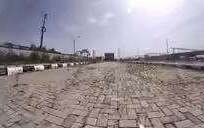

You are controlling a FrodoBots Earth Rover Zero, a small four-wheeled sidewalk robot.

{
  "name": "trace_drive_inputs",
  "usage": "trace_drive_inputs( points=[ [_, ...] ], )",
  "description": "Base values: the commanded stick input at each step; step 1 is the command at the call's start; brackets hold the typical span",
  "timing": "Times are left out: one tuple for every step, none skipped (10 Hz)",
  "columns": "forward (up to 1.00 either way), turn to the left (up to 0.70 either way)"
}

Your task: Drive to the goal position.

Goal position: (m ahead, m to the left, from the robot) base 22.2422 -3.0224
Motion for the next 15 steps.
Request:
trace_drive_inputs(
  points=[
    [1.00, 0.00],
    [1.00, 0.00],
    [1.00, 0.00],
    [1.00, 0.00],
    [1.00, 0.05],
    [1.00, 0.11],
    [1.00, 0.05],
    [1.00, 0.00],
    [1.00, 0.00],
    [1.00, 0.00],
    [1.00, 0.00],
    [1.00, 0.00],
    [1.00, 0.00],
    [1.00, 0.00],
    [1.00, 0.00]
  ],
)
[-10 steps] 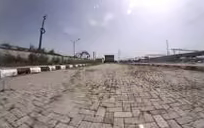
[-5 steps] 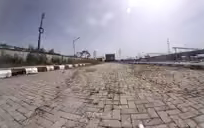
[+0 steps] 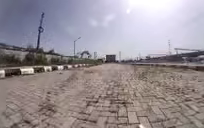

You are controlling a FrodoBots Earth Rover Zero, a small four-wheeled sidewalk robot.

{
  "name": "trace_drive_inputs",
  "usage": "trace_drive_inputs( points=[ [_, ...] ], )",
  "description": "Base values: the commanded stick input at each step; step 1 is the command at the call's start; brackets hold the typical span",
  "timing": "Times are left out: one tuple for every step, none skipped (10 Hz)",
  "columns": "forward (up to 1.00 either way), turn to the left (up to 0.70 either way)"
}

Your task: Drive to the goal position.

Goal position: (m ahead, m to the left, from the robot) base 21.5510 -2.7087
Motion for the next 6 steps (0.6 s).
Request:
trace_drive_inputs(
  points=[
    [1.00, 0.00],
    [1.00, 0.00],
    [1.00, 0.00],
    [1.00, 0.00],
    [1.00, 0.00],
    [1.00, 0.00]
  ],
)
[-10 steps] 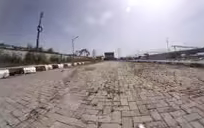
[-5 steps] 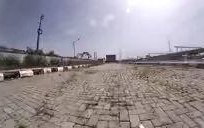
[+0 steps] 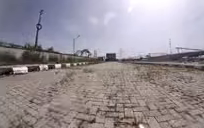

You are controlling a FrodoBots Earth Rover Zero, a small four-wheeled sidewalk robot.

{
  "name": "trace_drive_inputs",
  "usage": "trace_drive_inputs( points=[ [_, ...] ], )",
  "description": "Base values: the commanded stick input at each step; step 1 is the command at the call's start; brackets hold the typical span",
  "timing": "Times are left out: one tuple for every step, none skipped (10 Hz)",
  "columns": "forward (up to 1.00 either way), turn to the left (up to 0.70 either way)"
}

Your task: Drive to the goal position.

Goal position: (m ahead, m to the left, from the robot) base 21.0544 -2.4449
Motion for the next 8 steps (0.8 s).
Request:
trace_drive_inputs(
  points=[
    [1.00, 0.00],
    [1.00, 0.00],
    [1.00, 0.00],
    [1.00, 0.00],
    [1.00, 0.00],
    [1.00, 0.00],
    [1.00, 0.00],
    [1.00, 0.00]
  ],
)
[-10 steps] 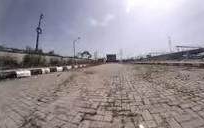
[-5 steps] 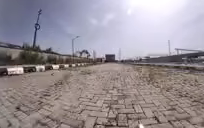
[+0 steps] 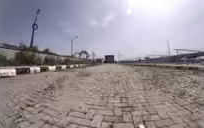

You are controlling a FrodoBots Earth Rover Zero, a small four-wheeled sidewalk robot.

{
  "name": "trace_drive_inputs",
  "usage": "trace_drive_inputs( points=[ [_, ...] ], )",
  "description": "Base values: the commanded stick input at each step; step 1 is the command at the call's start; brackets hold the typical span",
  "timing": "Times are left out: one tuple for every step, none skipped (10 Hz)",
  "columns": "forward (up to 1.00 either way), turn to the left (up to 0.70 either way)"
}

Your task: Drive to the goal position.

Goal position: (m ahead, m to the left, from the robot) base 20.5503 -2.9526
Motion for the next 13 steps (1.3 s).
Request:
trace_drive_inputs(
  points=[
    [1.00, 0.00],
    [1.00, 0.00],
    [1.00, 0.00],
    [1.00, 0.00],
    [1.00, 0.00],
    [1.00, 0.00],
    [1.00, 0.00],
    [1.00, 0.00],
    [1.00, 0.00],
    [1.00, 0.00],
    [1.00, 0.00],
    [1.00, 0.00],
    [1.00, 0.00]
  ],
)
